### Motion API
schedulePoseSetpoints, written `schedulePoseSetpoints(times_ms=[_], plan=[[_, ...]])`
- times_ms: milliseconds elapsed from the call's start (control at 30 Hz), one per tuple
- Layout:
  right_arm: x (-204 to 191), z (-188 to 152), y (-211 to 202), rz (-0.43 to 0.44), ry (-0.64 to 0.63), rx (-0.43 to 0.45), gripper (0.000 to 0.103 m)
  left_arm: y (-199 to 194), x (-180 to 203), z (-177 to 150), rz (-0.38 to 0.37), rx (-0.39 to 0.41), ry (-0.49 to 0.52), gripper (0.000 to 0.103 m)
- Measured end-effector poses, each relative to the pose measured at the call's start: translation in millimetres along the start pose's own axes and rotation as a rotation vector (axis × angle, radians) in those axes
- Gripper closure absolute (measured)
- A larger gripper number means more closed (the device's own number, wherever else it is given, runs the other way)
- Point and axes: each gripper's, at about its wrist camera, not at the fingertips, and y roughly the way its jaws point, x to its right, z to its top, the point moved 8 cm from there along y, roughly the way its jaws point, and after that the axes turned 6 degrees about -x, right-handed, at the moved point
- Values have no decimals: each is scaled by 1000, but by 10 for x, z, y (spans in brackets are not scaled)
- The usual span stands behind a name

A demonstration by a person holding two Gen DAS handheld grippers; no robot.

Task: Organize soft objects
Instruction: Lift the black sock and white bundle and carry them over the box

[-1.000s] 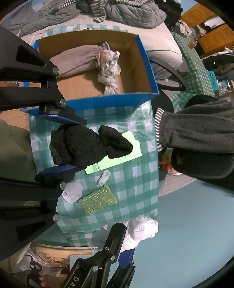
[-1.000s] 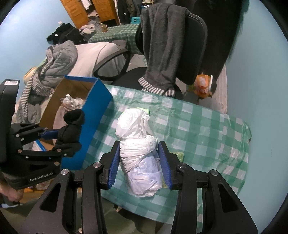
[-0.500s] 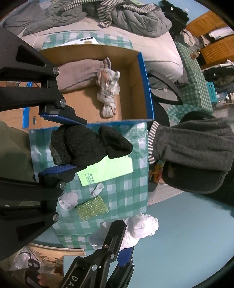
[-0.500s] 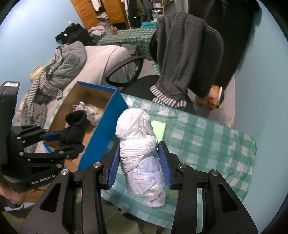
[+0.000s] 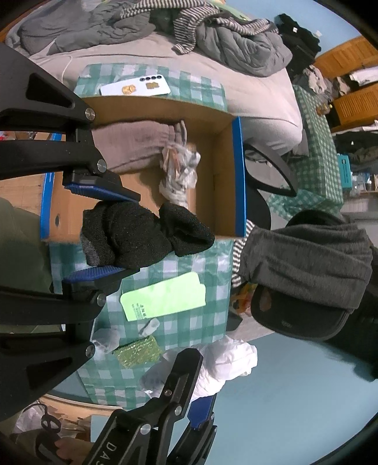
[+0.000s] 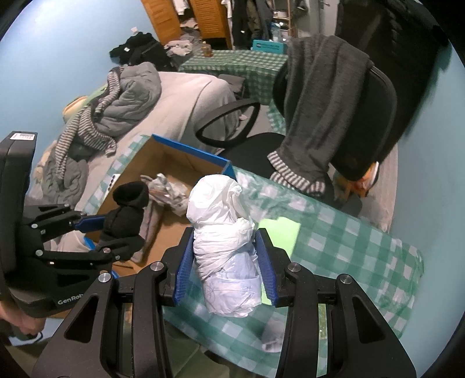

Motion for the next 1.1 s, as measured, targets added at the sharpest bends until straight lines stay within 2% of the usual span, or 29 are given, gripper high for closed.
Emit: schedulePoseSetpoints(times_ms=[633,1100], plan=[[-677,362,328,49,-116,-29,61,46,-722,-87,14,-5,-112,62],[-1097,483,783,94,-165,-93,61,357,-1193,-188,25,-48,-177,62]])
